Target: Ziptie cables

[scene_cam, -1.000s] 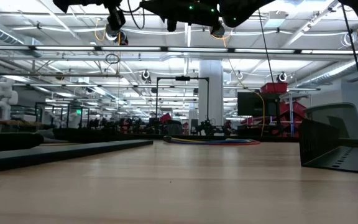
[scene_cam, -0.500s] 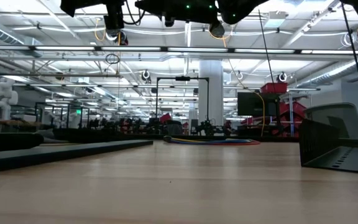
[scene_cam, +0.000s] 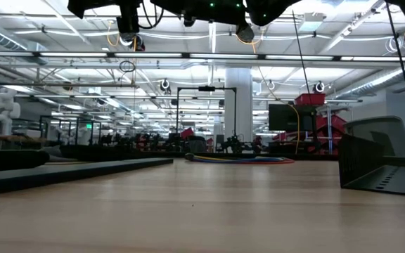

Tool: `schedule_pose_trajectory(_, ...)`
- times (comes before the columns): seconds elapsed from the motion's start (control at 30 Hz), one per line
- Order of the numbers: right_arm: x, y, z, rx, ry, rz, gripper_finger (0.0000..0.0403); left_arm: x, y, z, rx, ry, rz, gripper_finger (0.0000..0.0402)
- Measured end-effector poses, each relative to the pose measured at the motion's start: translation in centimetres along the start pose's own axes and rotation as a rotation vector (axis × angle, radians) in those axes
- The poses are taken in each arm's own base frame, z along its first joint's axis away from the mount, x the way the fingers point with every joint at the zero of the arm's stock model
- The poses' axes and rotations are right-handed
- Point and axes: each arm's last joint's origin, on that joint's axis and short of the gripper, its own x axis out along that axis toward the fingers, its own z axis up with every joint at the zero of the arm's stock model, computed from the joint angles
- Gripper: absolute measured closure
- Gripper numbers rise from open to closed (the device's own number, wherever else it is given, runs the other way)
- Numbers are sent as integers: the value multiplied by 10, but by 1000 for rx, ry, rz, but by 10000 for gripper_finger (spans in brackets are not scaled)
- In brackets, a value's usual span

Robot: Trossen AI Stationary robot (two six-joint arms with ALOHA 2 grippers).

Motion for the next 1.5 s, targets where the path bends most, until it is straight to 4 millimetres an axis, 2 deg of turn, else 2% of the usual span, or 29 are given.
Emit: schedule_pose_trajectory(1.5,0,2,-1,-52,13,10,403,0,0,1,-24,-25,12,401)
